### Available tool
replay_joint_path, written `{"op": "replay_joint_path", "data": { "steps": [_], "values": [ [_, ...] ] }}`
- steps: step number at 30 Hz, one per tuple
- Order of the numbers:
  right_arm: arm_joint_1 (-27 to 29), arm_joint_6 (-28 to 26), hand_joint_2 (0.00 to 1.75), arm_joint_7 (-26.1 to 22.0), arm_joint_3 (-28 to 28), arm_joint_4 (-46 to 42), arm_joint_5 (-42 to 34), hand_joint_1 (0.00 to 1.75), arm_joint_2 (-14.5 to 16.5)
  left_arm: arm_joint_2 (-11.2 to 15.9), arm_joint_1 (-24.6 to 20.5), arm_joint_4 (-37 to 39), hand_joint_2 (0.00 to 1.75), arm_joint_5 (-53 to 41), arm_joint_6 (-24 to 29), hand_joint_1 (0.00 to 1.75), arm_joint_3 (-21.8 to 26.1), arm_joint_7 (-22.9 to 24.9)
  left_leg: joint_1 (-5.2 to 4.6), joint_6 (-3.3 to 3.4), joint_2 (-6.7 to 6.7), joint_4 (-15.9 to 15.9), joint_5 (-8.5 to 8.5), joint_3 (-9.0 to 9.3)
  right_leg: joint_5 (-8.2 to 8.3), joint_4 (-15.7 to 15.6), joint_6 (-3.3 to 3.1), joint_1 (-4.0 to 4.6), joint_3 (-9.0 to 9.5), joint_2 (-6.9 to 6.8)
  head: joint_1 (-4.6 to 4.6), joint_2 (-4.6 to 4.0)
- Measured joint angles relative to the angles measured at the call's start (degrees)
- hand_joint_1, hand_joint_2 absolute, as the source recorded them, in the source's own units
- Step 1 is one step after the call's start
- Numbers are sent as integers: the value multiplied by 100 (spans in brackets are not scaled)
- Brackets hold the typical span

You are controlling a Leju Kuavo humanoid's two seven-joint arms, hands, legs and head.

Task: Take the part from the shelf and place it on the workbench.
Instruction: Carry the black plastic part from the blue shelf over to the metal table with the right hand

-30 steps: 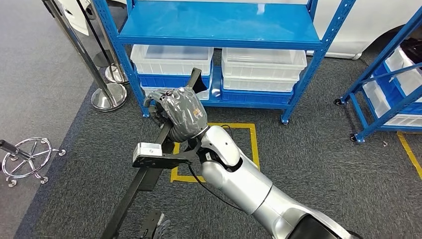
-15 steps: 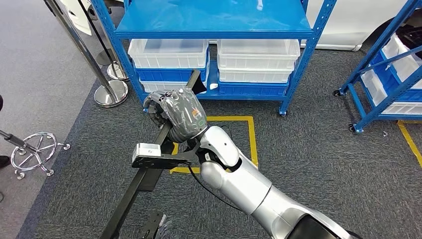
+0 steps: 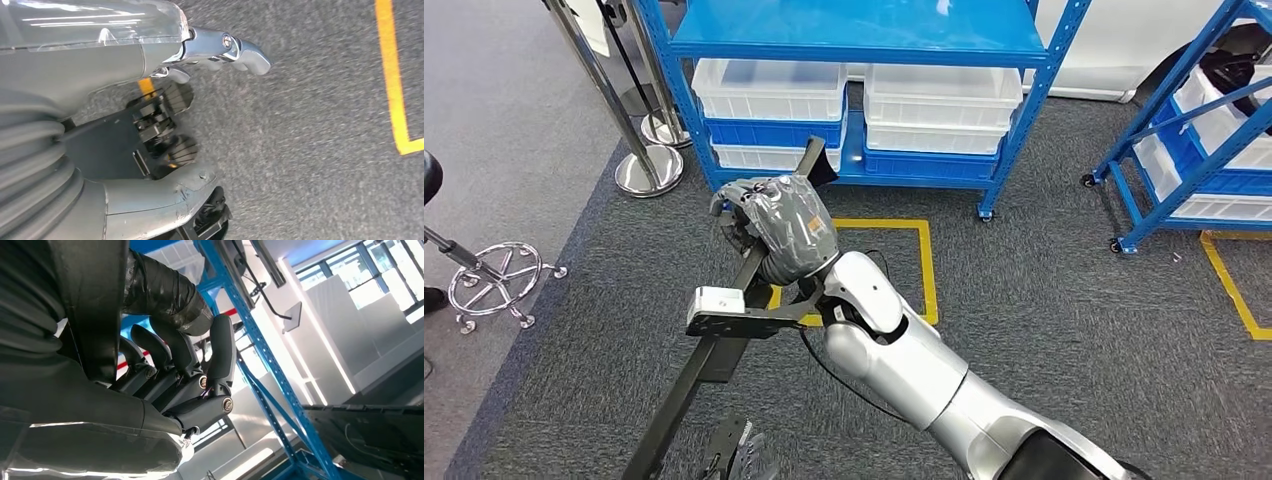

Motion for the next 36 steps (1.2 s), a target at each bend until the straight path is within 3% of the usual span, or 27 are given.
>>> {"op": "replay_joint_path", "data": {
  "steps": [1, 2, 4, 5, 7, 8, 9, 10, 12, 13, 14, 15, 16, 17, 19, 20, 22, 23, 24, 25, 27, 28, 29, 30, 32, 34, 36],
  "values": [
    [-3, 11, 175, -10, 0, 13, -1, 171, 11, 0, 2, 0, 175, 17, 9, 0, 4, -11, 5, -20, -1, 52, 50, -105, 169, -215, 3, -11, 226, 0, -1, 0],
    [-9, 26, 175, -23, 0, 19, -4, 171, 31, 1, 3, -1, 175, 35, 17, 0, 9, -22, 2, -46, -6, 106, 96, -204, 190, -585, 5, -12, 518, 1, 1, 0],
    [-28, 54, 175, -54, 1, 25, -13, 171, 86, 1, 6, -2, 175, 59, 25, 0, 17, -39, -9, -102, -14, 178, 200, -328, -31, -1320, -28, 8, 993, 12, -3, 0],
    [-36, 62, 175, -64, 1, 28, -21, 171, 112, 1, 8, -2, 175, 66, 27, 0, 21, -47, -14, -129, -16, 174, 268, -361, -141, -1529, -56, 28, 1090, 18, -3, 0],
    [-39, 65, 175, -74, 2, 50, -37, 171, 137, 2, 23, -2, 175, 73, 29, 0, 36, -54, 2, -189, -24, 128, 385, -401, -71, -1592, -146, 36, 1014, 3, -2, 0],
    [-35, 63, 175, -77, 2, 64, -46, 171, 140, 3, 35, -1, 175, 69, 30, 0, 45, -53, 14, -220, -33, 163, 293, -445, 9, -1594, -201, 32, 941, -10, -2, 0],
    [-28, 60, 175, -82, 2, 77, -51, 171, 142, 4, 47, -1, 175, 60, 30, 0, 52, -51, 26, -252, -41, 295, 75, -505, 98, -1602, -253, 23, 853, -24, -2, 0],
    [-20, 55, 175, -92, 2, 86, -56, 171, 142, 4, 52, 0, 175, 51, 32, 0, 57, -50, 37, -276, -47, 539, -251, -572, 188, -1604, -292, 19, 757, -35, -3, 0],
    [7, 44, 175, -123, 2, 90, -60, 171, 144, 6, 49, 0, 175, 41, 39, 0, 58, -49, 40, -313, -46, 1283, -852, -684, 359, -1595, -323, 38, 545, -37, -4, 0],
    [26, 37, 175, -144, 2, 90, -67, 171, 144, 9, 43, 0, 175, 41, 44, 0, 60, -53, 40, -316, -45, 1643, -941, -691, 442, -1585, -328, 52, 435, -40, -4, 0],
    [45, 31, 175, -163, 2, 90, -81, 171, 144, 14, 40, 0, 175, 42, 49, 0, 61, -59, 38, -308, -46, 1889, -878, -646, 523, -1572, -331, 68, 323, -43, -4, 0],
    [60, 27, 175, -180, 3, 90, -100, 171, 146, 21, 38, -1, 175, 43, 51, 0, 62, -68, 31, -284, -48, 1951, -713, -517, 602, -1557, -332, 85, 212, -45, -4, 0],
    [68, 25, 175, -195, 3, 89, -119, 171, 151, 30, 33, -1, 175, 44, 52, 0, 63, -77, 17, -239, -51, 1792, -559, -276, 683, -1546, -332, 102, 107, -42, -4, 0],
    [70, 24, 175, -202, 4, 85, -131, 171, 163, 41, 24, -3, 175, 45, 52, 0, 64, -86, -6, -176, -56, 1429, -541, 70, 757, -1539, -328, 115, 25, -38, -3, 0],
    [66, 16, 175, -210, 4, 69, -138, 171, 192, 58, -11, -7, 175, 47, 52, 0, 65, -102, -59, -73, -59, 451, -807, 802, 901, -1548, -298, 130, -67, -32, -2, 0],
    [63, 8, 175, -214, 4, 61, -138, 171, 206, 64, -27, -9, 175, 48, 52, 0, 66, -108, -82, -41, -60, 120, -932, 1007, 972, -1573, -271, 120, -82, -38, -3, 0],
    [62, -9, 175, -223, 4, 58, -141, 171, 215, 70, -36, -9, 175, 48, 53, 0, 69, -111, -93, -1, -53, -122, -884, 1052, 1114, -1656, -205, 102, -102, -45, -4, 0],
    [64, -14, 175, -229, 4, 61, -151, 171, 214, 72, -31, -9, 175, 50, 54, 0, 70, -111, -84, 39, -40, -162, -784, 1006, 1076, -1660, -170, 96, -129, -39, -5, 0],
    [67, -15, 175, -238, 4, 64, -170, 171, 211, 74, -26, -9, 175, 53, 57, 0, 71, -110, -71, 77, -26, -199, -686, 947, 913, -1583, -138, 94, -178, -30, -4, 0],
    [69, -16, 175, -251, 4, 67, -201, 171, 207, 75, -22, -9, 175, 55, 61, 0, 72, -113, -56, 106, -13, -215, -586, 865, 635, -1396, -106, 87, -247, -21, -4, 0],
    [69, -11, 175, -304, 4, 69, -323, 171, 205, 79, -12, -9, 175, 54, 80, 0, 73, -133, -54, 129, -6, -181, -423, 644, 19, -709, -48, 55, -406, -16, -3, 0],
    [70, -2, 175, -340, 4, 76, -407, 171, 205, 84, -1, -9, 175, 50, 98, 0, 73, -151, -53, 121, -4, -151, -346, 519, -111, -338, -20, 38, -452, -16, -4, 0],
    [70, 19, 175, -374, 4, 87, -507, 171, 205, 93, 10, -9, 175, 50, 120, 0, 74, -174, -49, 108, 1, -114, -273, 386, -82, -55, 5, 21, -452, -16, -3, 0],
    [69, 45, 175, -400, 4, 102, -601, 171, 205, 107, 18, -9, 175, 52, 141, 0, 76, -194, -42, 90, 7, -66, -205, 248, 76, 70, 27, 2, -374, -17, -4, 0],
    [66, 105, 175, -427, 4, 129, -750, 171, 209, 144, 23, -9, 175, 67, 170, 0, 85, -216, -22, 35, 12, 62, -94, -13, 359, -219, 58, -36, 62, -19, -4, 0],
    [60, 141, 175, -443, 5, 137, -810, 171, 232, 194, 26, -14, 175, 76, 197, 0, 98, -219, -23, -32, 3, 204, -17, -206, 153, -1010, 50, -41, 702, -10, -6, 0],
    [55, 151, 175, -454, 8, 146, -820, 171, 261, 245, 33, -20, 175, 85, 216, 0, 111, -227, -29, -101, -2, 257, 74, -298, -97, -1503, -17, -15, 998, 3, -10, 0]
  ]
}}
